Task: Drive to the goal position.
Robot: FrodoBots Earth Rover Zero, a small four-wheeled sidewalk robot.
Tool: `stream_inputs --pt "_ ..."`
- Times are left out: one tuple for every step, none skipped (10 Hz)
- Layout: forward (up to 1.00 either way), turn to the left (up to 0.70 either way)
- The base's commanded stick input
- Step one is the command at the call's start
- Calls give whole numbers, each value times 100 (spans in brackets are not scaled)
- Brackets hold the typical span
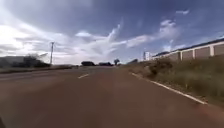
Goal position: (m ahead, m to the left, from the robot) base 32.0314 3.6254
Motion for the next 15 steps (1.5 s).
stream_inputs --pt "100 0" --pt "100 0" --pt "100 0" --pt "100 0" --pt "100 0" --pt "100 0" --pt "100 0" --pt "100 0" --pt "100 0" --pt "100 0" --pt "100 0" --pt "100 0" --pt "100 0" --pt "100 0" --pt "100 0"
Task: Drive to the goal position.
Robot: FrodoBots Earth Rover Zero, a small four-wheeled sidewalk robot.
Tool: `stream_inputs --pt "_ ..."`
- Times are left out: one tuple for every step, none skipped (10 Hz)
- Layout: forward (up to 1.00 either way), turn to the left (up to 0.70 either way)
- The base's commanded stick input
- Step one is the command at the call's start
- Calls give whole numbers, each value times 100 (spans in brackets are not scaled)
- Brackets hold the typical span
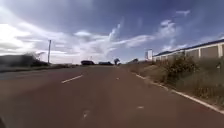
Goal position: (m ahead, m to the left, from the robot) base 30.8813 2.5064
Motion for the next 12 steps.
stream_inputs --pt "100 0" --pt "100 0" --pt "100 0" --pt "100 0" --pt "100 0" --pt "100 0" --pt "100 0" --pt "100 0" --pt "100 0" --pt "100 0" --pt "100 0" --pt "100 0"
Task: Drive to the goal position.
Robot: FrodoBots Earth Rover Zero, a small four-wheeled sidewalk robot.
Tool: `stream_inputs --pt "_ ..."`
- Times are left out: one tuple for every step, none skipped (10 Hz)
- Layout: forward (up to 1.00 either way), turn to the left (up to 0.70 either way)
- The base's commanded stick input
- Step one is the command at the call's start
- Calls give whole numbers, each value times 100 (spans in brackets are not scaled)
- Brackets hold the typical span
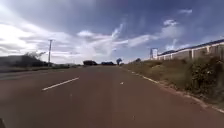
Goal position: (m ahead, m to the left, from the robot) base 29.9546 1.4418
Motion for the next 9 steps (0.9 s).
stream_inputs --pt "100 0" --pt "100 0" --pt "100 0" --pt "100 0" --pt "100 0" --pt "100 0" --pt "100 0" --pt "100 0" --pt "100 0"
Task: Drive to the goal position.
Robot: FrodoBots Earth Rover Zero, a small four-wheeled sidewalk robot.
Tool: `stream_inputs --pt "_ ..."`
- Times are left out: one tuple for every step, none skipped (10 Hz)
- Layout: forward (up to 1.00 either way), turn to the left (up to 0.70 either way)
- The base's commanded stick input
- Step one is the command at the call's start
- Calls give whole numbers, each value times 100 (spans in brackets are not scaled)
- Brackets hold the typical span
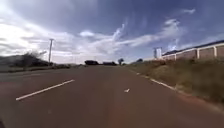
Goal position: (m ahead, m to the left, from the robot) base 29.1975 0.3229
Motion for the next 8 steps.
stream_inputs --pt "100 0" --pt "100 0" --pt "100 0" --pt "100 -2" --pt "100 -7" --pt "100 -12" --pt "100 -37" --pt "100 -24"
